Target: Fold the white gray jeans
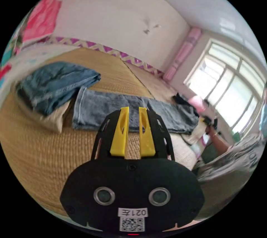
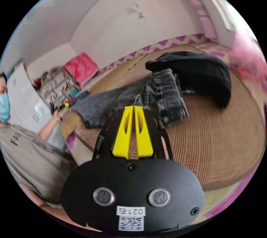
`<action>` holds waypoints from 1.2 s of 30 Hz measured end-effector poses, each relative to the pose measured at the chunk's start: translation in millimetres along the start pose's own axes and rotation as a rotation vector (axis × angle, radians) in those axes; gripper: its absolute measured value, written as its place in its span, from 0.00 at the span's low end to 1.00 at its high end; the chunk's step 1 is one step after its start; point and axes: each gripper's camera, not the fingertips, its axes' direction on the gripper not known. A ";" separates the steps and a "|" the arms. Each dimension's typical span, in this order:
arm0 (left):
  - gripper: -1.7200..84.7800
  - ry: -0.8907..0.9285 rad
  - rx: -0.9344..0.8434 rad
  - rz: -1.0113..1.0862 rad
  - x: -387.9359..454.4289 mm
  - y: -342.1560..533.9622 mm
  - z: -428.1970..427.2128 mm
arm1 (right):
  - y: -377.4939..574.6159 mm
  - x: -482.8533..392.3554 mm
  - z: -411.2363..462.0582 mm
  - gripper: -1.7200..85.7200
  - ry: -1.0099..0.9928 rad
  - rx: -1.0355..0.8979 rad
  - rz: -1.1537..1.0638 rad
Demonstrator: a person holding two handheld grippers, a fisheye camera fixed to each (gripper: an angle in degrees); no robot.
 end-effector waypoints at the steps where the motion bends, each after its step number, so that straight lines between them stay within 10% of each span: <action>1: 0.09 -0.019 -0.051 0.102 20.9 -21.5 23.5 | -25.9 -23.0 12.6 0.05 0.045 -0.067 -0.113; 11: 0.12 -0.042 -0.384 0.457 81.2 -142.7 232.4 | -225.0 -83.8 182.7 0.14 0.217 -0.527 -0.715; 19: 0.15 0.046 -0.560 0.664 107.3 -162.6 325.1 | -296.9 -55.9 253.1 0.11 0.117 -0.873 -0.767; 36: 0.09 0.168 -0.606 0.587 59.3 -150.7 318.0 | -311.5 -80.7 70.0 0.01 -0.128 -0.534 -0.912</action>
